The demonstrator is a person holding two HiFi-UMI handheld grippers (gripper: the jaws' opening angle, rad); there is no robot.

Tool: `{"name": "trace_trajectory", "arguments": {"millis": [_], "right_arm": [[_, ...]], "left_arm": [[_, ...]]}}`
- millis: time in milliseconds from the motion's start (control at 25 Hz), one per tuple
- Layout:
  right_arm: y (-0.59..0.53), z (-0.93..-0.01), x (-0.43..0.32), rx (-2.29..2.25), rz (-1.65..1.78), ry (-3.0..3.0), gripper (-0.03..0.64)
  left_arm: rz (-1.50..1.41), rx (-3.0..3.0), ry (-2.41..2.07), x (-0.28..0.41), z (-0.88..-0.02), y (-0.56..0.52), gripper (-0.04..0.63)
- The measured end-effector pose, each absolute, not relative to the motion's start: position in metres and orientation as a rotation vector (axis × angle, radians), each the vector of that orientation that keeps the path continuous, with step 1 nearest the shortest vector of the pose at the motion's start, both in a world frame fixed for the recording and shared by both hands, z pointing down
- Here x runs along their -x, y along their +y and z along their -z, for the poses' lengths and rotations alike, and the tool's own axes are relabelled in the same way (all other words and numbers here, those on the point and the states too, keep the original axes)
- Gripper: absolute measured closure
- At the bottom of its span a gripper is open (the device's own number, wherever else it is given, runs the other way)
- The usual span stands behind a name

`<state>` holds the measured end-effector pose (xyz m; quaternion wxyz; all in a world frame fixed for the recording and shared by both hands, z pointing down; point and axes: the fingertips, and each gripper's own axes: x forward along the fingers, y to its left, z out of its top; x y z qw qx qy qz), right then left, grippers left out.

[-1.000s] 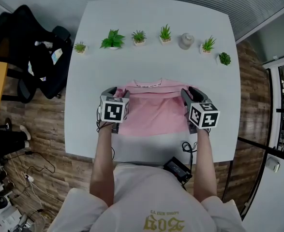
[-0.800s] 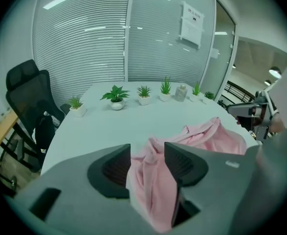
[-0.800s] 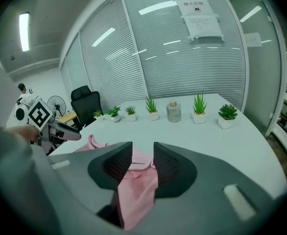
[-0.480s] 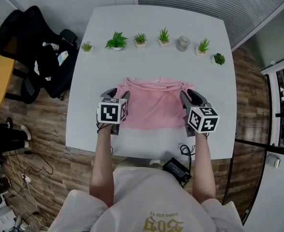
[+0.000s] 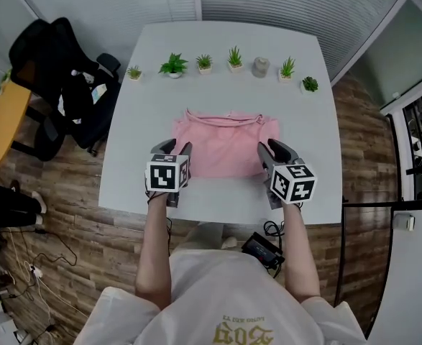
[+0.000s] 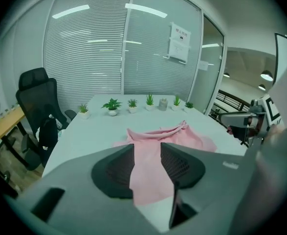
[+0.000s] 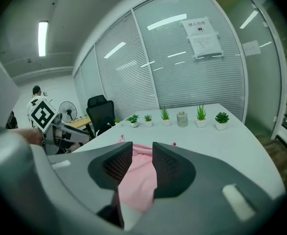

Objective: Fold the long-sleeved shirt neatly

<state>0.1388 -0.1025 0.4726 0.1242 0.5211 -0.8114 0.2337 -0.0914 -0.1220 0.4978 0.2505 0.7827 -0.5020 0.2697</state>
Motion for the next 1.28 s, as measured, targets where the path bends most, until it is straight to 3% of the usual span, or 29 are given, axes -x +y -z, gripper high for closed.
{"name": "trace_trajectory", "arguments": {"millis": [560,760,880,1280], "right_arm": [[-0.026,-0.414,-0.122,-1.572,-0.707,-2.547,0.497],[-0.001,-0.395,-0.123,-1.606,-0.744,-2.617,0.543],[0.010,-0.382,-0.123,-1.635,-0.763,-2.664,0.602],[0.023,-0.349,-0.111,-1.666,-0.493,-2.720,0.604]], "left_arm": [[-0.446,-2.336,-1.378,0.061,-0.417,-0.052,0.535],[-0.368,-2.374,-1.413,0.061,-0.397,-0.030,0.591],[-0.302,-2.393,-1.386,0.058,-0.386,-0.018,0.591],[-0.218,-2.442,-1.406,0.061,-0.363,0.008,0.591]]}}
